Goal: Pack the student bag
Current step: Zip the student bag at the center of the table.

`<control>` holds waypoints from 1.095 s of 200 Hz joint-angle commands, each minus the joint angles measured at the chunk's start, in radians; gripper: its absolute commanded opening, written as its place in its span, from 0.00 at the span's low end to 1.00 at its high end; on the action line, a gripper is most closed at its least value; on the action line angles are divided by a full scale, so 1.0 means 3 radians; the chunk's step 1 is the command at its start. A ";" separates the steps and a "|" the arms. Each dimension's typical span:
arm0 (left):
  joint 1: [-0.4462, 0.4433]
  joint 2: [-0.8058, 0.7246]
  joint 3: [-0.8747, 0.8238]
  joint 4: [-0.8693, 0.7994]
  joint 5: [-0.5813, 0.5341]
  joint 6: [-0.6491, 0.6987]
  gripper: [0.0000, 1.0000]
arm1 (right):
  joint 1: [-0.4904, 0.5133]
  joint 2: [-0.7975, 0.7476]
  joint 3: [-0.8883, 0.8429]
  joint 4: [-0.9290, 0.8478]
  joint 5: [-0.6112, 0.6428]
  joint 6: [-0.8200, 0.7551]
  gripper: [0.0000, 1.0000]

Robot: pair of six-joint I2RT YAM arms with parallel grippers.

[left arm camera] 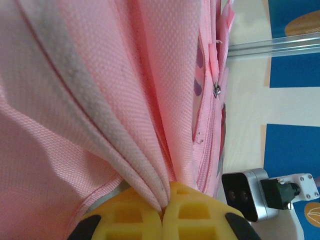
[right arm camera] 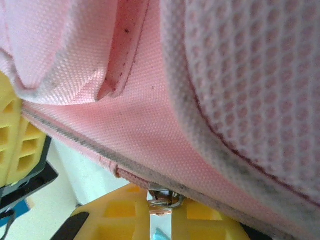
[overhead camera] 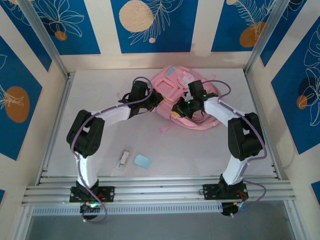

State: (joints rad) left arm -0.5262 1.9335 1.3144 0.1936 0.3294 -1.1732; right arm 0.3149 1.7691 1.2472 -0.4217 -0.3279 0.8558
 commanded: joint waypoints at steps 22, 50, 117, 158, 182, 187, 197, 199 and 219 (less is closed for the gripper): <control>0.0162 -0.0156 0.0184 0.0092 -0.0014 0.0213 0.00 | -0.0299 -0.0225 -0.0143 -0.0249 -0.0468 -0.0177 0.00; 0.0184 -0.0160 0.0213 0.0040 -0.0040 0.0278 0.00 | -0.0455 -0.0405 -0.0316 -0.0498 -0.0436 -0.0244 0.00; 0.0190 -0.0183 0.0269 -0.0031 -0.0057 0.0351 0.00 | -0.0695 -0.0684 -0.0516 -0.0877 -0.0102 -0.0477 0.01; 0.0190 -0.0215 0.0279 -0.0092 -0.0073 0.0407 0.00 | -0.0900 -0.0995 -0.0689 -0.1046 0.0113 -0.0531 0.17; 0.0189 -0.0212 0.0317 -0.0107 -0.0050 0.0406 0.00 | -0.0859 -0.1087 -0.0669 -0.1058 0.0138 -0.0552 0.28; 0.0190 -0.0216 0.0327 -0.0111 -0.0046 0.0405 0.00 | -0.0830 -0.1092 -0.0648 -0.1066 0.0149 -0.0557 0.31; 0.0189 -0.0218 0.0338 -0.0118 -0.0044 0.0411 0.00 | -0.0769 -0.1091 -0.0599 -0.1082 0.0188 -0.0576 0.35; 0.0189 -0.0220 0.0341 -0.0122 -0.0043 0.0410 0.00 | -0.0754 -0.1088 -0.0585 -0.1088 0.0206 -0.0580 0.35; 0.0189 -0.0242 0.0334 -0.0134 -0.0043 0.0418 0.00 | -0.0583 -0.1078 -0.0449 -0.1155 0.0446 -0.0632 0.36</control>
State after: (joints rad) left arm -0.4828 1.9327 1.3571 0.1108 0.3393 -1.0885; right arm 0.0879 1.4513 1.0588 -0.7124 -0.2718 0.6952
